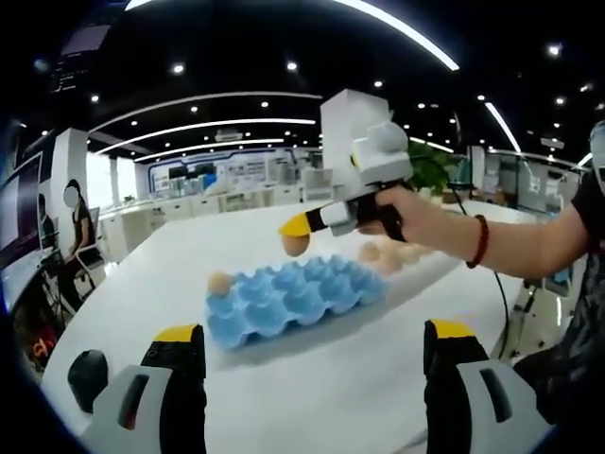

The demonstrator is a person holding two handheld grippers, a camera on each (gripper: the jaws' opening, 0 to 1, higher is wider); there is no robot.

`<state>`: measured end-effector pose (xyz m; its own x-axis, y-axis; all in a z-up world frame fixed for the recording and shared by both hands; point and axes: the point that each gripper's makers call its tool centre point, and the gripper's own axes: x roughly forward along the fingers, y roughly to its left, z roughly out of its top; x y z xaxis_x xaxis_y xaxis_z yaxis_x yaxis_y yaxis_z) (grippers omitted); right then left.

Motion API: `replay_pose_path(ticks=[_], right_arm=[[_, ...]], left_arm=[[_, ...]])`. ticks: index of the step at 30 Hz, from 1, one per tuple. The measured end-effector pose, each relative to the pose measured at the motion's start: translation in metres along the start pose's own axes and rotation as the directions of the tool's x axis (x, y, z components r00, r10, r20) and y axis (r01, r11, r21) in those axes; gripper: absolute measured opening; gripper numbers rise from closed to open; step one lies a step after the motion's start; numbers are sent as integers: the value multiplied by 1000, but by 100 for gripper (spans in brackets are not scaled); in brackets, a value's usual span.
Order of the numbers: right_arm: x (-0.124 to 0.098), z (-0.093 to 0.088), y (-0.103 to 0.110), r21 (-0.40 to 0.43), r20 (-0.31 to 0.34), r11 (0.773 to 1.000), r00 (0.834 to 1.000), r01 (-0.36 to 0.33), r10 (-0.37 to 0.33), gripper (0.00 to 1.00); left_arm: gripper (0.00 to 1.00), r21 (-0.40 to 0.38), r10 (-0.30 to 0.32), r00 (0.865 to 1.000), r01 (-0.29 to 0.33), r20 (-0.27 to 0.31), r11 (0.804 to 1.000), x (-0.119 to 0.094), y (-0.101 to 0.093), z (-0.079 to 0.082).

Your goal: Place the egg into an empty slot of the egg tray after lifting it from the table, then release the egg inside the slot.

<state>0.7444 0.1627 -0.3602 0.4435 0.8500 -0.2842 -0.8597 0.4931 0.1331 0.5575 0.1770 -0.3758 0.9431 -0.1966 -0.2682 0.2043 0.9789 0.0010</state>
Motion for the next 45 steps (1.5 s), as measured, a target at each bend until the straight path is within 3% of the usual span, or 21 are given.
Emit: replay_pose_path(ticks=[6,21,25,38,45], right_arm=[[15,-2,10,-5,-10,1000,1000,-26,26,26],[49,-10,31,-5,-33,996,996,-85,85,26],[53,-16,38,-38,-42,995,995,-92,91,26],[72,-27,40,-108,-92,989,992,-99,89,26],[79,-35,30,-86,-110,991,990,-99,89,26]], left_arm=[[98,-31,-37,999,38,26,999,3,-2,3],[98,-36,-47,999,47,7,998,10,4,0],[97,-29,-45,999,45,-6,999,11,4,-2],[97,-41,-50,999,50,-5,998,12,7,-4],[97,-37,-58,998,57,-14,998,15,7,-6]])
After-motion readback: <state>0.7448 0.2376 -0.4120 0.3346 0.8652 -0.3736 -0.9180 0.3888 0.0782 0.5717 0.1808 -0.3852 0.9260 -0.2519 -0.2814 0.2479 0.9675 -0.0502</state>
